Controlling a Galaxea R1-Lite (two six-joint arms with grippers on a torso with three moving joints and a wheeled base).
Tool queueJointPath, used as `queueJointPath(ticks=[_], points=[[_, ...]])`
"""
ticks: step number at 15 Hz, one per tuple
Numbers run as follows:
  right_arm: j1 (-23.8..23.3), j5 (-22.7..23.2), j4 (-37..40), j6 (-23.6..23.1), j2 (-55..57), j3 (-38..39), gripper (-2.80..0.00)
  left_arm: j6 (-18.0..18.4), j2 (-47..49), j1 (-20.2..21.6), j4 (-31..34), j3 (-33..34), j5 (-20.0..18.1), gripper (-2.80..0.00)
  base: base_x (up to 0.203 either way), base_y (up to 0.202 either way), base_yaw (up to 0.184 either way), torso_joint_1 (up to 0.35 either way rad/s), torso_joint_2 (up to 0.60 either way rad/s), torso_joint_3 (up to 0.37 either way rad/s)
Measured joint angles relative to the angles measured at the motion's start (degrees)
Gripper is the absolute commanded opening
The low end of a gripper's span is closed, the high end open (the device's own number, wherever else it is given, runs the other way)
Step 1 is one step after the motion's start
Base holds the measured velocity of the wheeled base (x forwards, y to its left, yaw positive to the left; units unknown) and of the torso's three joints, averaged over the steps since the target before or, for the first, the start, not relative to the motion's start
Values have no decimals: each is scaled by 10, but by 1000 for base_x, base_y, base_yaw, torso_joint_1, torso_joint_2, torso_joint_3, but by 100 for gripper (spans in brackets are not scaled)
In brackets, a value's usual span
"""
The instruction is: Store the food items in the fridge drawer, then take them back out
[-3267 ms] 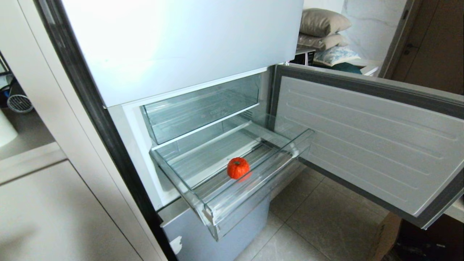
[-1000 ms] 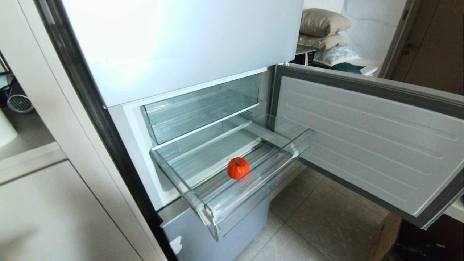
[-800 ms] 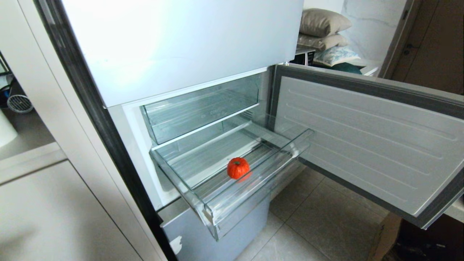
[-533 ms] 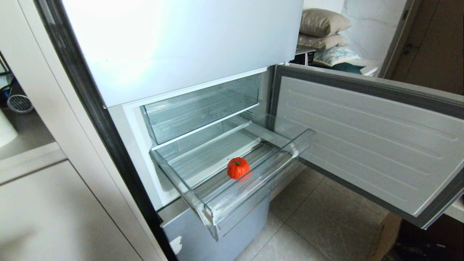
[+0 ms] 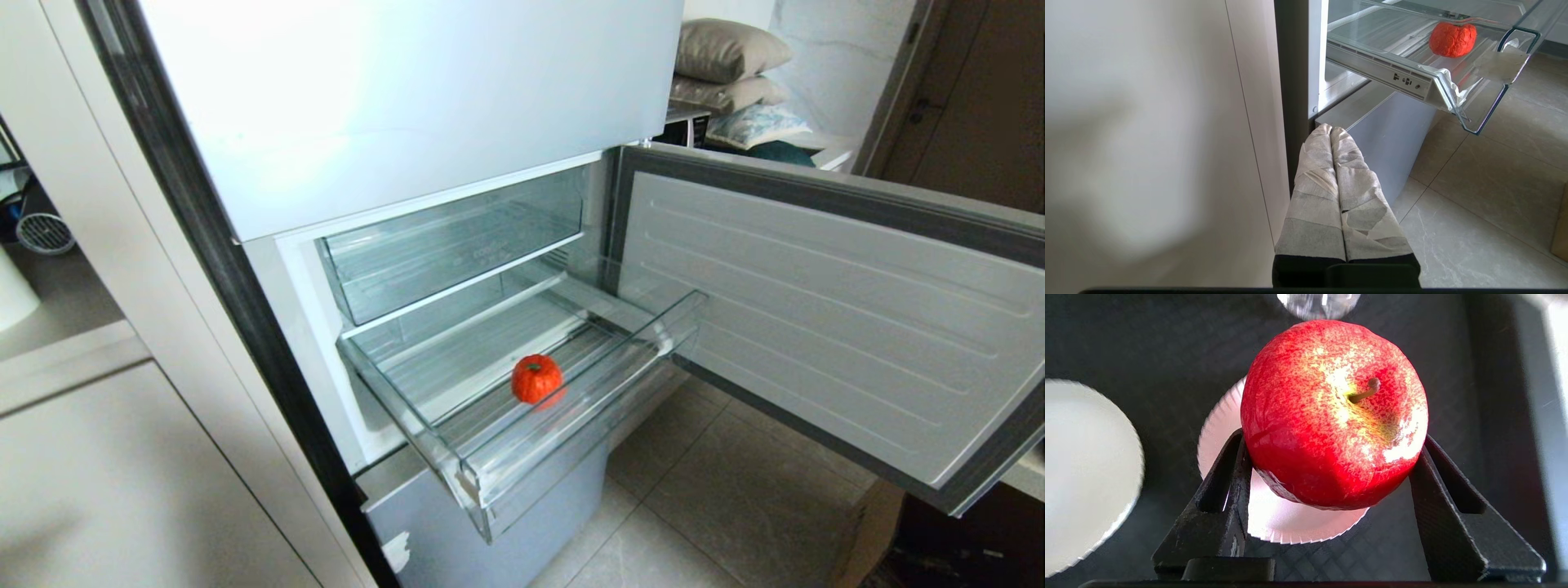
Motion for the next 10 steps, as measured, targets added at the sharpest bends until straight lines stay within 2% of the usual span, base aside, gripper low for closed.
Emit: queueJointPath(ticks=[10], points=[[0,5,13,-7,2,-1,-280,0,0,0,0,0,0,-280,0,0,0,0,0,0]])
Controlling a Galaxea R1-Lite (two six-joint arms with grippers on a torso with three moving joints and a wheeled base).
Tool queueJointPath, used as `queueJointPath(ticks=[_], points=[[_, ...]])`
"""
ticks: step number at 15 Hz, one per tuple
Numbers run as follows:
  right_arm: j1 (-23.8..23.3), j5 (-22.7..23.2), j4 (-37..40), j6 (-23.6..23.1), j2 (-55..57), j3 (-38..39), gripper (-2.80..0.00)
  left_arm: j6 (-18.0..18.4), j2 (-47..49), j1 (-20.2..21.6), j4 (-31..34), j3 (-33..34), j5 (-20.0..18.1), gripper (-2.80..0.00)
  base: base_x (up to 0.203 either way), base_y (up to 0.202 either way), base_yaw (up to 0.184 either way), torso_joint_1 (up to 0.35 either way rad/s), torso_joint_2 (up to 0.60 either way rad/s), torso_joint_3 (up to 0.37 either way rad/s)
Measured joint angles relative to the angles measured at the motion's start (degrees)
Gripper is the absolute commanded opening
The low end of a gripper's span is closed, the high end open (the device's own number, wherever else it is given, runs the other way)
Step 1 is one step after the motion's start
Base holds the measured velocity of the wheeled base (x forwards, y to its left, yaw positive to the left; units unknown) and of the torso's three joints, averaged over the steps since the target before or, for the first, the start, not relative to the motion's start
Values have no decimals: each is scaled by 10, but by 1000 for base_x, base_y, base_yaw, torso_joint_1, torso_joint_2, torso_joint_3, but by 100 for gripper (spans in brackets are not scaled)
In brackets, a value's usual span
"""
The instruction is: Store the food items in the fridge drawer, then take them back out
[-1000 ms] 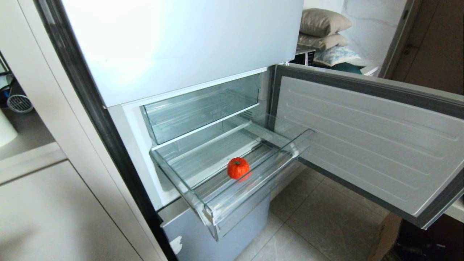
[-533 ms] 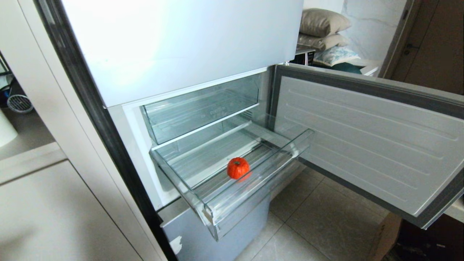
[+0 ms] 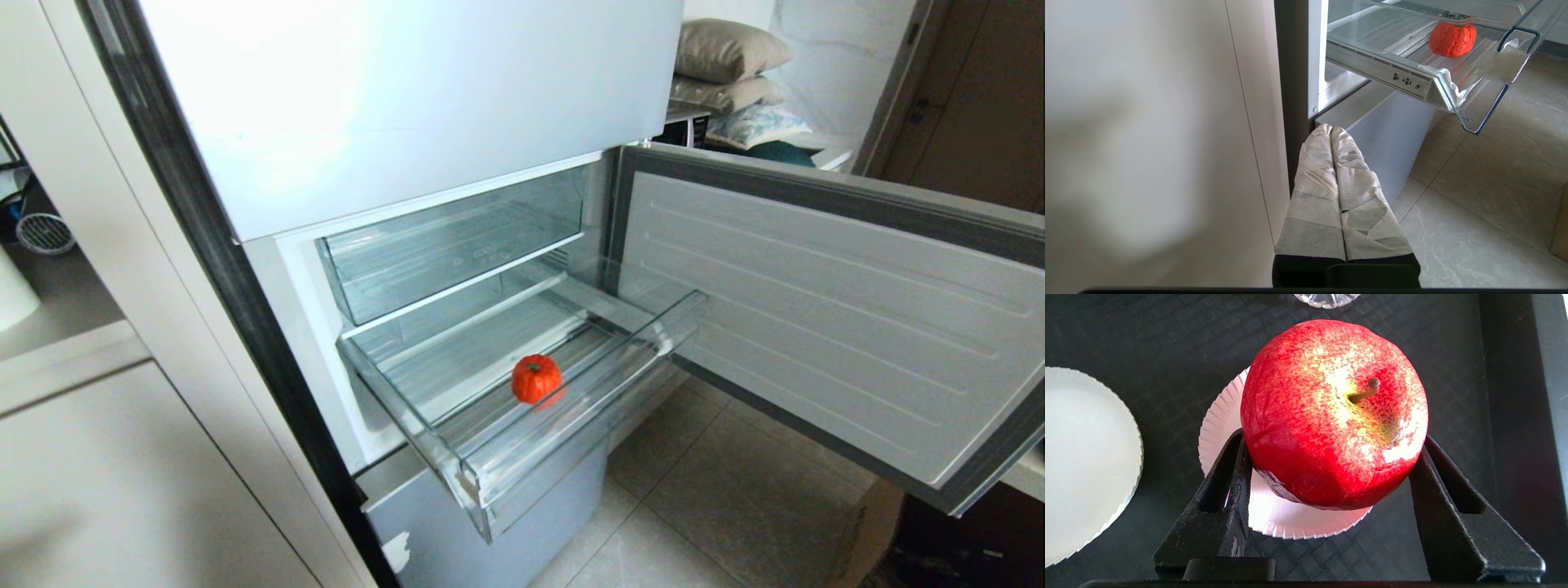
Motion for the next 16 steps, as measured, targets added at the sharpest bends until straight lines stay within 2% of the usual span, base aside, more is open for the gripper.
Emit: queueJointPath(ticks=[6,7,16], points=[[-1,0,8,-1,-9,2,-280,0,0,0,0,0,0,-280,0,0,0,0,0,0],[-1,0,8,-1,-9,2,0,0,0,0,0,0,0,-280,0,0,0,0,0,0],[0,1,6,-1,-4,-11,0,0,0,0,0,0,0,-280,0,0,0,0,0,0]])
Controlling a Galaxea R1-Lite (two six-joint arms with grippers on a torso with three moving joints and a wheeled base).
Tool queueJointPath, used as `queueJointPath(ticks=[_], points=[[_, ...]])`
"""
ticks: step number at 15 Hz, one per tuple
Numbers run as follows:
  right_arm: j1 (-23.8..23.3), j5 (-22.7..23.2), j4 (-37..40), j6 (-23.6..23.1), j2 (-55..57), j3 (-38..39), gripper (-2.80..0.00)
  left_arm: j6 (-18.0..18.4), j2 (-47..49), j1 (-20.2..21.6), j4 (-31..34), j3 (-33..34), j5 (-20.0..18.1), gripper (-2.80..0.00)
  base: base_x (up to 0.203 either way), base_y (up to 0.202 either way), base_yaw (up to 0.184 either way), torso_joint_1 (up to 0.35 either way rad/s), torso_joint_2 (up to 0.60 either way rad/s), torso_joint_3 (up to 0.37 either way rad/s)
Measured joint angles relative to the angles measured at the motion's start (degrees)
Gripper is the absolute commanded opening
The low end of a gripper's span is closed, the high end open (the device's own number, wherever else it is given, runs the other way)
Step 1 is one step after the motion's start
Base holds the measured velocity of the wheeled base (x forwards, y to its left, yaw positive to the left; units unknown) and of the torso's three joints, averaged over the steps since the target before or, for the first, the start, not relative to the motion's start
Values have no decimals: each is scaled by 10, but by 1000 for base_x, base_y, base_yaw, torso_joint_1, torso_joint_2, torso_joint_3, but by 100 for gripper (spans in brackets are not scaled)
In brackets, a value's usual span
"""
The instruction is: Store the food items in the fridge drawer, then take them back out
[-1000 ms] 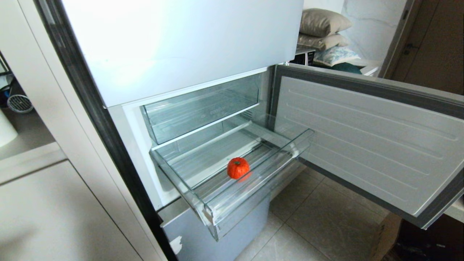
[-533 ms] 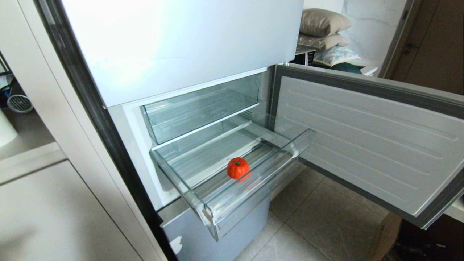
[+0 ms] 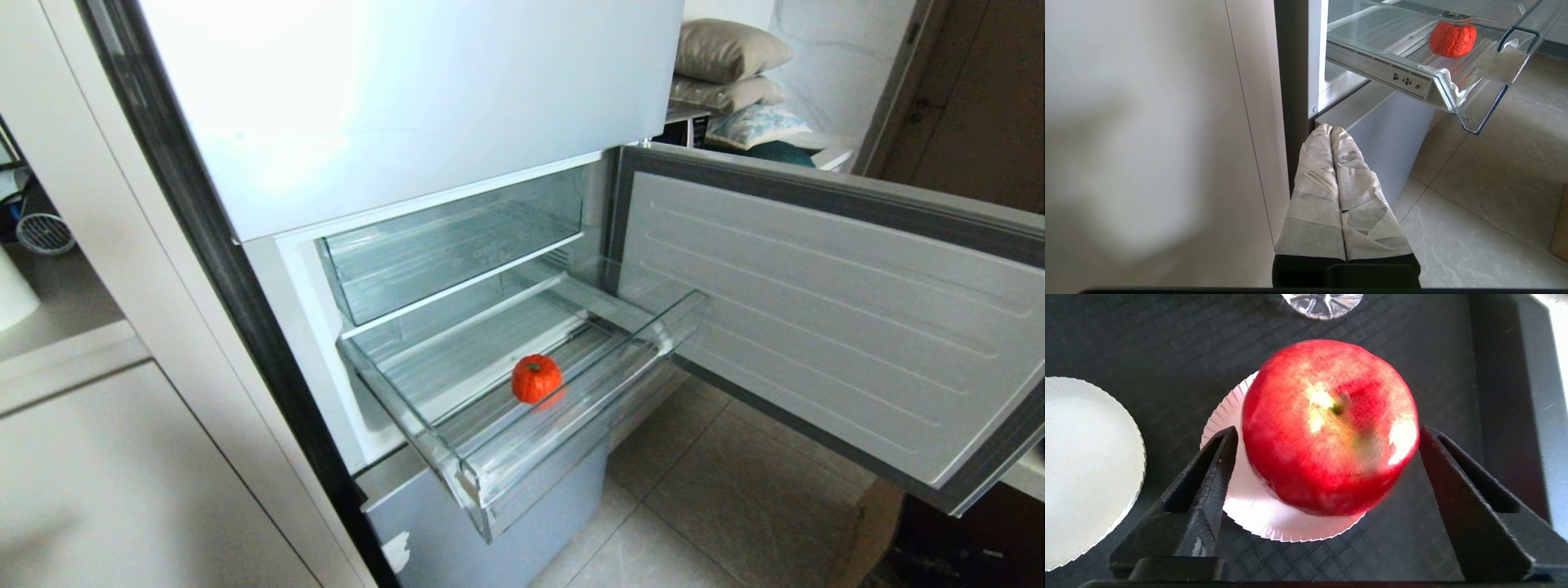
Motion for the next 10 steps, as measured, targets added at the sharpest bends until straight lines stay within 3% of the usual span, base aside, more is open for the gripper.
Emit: queueJointPath(ticks=[6,7,8,10], points=[[2,14,0,4,-48,3,0,0,0,0,0,0,0,-280,0,0,0,0,0,0],[3,15,0,7,-61,4,-105,0,0,0,0,0,0,-280,0,0,0,0,0,0],[3,15,0,12,-77,6,-280,0,0,0,0,0,0,-280,0,0,0,0,0,0],[3,15,0,26,-116,20,-280,0,0,0,0,0,0,-280,0,0,0,0,0,0]])
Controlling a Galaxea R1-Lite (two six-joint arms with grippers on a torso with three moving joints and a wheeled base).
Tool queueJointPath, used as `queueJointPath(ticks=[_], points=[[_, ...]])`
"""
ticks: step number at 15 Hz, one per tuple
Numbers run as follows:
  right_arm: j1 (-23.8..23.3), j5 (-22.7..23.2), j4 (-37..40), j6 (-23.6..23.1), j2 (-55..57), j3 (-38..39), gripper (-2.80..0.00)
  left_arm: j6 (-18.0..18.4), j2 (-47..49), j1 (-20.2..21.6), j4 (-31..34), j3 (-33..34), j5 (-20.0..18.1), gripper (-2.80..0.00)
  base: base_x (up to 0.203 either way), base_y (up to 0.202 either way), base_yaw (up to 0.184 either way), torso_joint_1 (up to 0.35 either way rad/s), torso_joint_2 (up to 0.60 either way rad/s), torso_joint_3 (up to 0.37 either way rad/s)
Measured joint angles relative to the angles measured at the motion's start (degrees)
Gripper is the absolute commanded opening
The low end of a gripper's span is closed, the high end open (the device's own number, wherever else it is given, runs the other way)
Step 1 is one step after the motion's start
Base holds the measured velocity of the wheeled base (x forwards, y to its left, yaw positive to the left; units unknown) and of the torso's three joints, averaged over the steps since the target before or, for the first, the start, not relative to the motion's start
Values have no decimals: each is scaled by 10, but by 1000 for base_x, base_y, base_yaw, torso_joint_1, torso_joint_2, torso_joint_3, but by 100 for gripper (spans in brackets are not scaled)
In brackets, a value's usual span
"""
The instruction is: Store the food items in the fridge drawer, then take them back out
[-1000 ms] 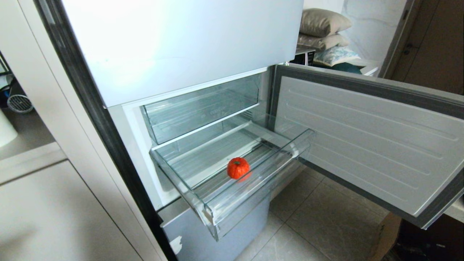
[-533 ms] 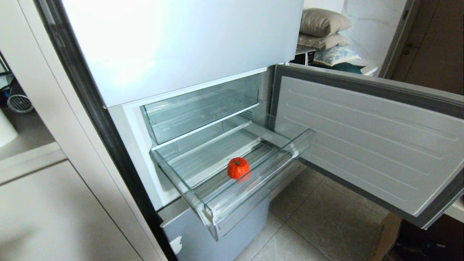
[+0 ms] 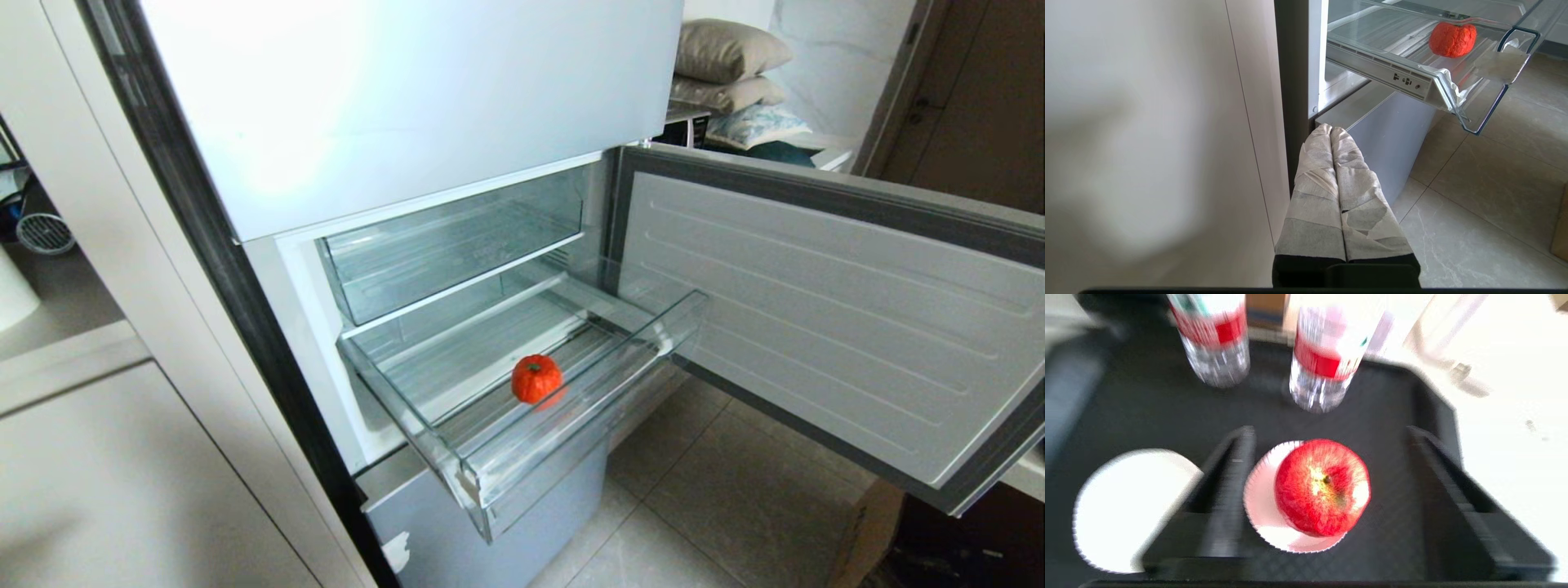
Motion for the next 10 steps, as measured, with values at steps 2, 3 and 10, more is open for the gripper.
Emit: queueJointPath(ticks=[2,3,10], points=[[-1,-4,1,26,-52,24,-280,0,0,0,0,0,0,-280,0,0,0,0,0,0],[-1,-9,1,45,-82,36,-280,0,0,0,0,0,0,-280,0,0,0,0,0,0],[51,-51,2,163,-368,133,-280,0,0,0,0,0,0,-280,0,0,0,0,0,0]])
